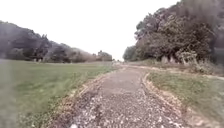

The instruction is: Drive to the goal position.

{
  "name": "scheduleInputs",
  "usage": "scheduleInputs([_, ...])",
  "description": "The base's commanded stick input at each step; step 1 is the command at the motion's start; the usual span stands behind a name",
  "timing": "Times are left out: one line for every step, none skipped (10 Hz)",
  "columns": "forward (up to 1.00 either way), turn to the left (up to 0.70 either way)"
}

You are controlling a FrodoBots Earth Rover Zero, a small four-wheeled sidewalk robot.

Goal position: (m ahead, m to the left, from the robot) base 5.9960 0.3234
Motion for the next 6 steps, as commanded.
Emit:
scheduleInputs([0.13, -0.04])
scheduleInputs([0.00, -0.05])
scheduleInputs([0.00, -0.05])
scheduleInputs([0.00, -0.05])
scheduleInputs([0.00, -0.05])
scheduleInputs([0.00, -0.05])
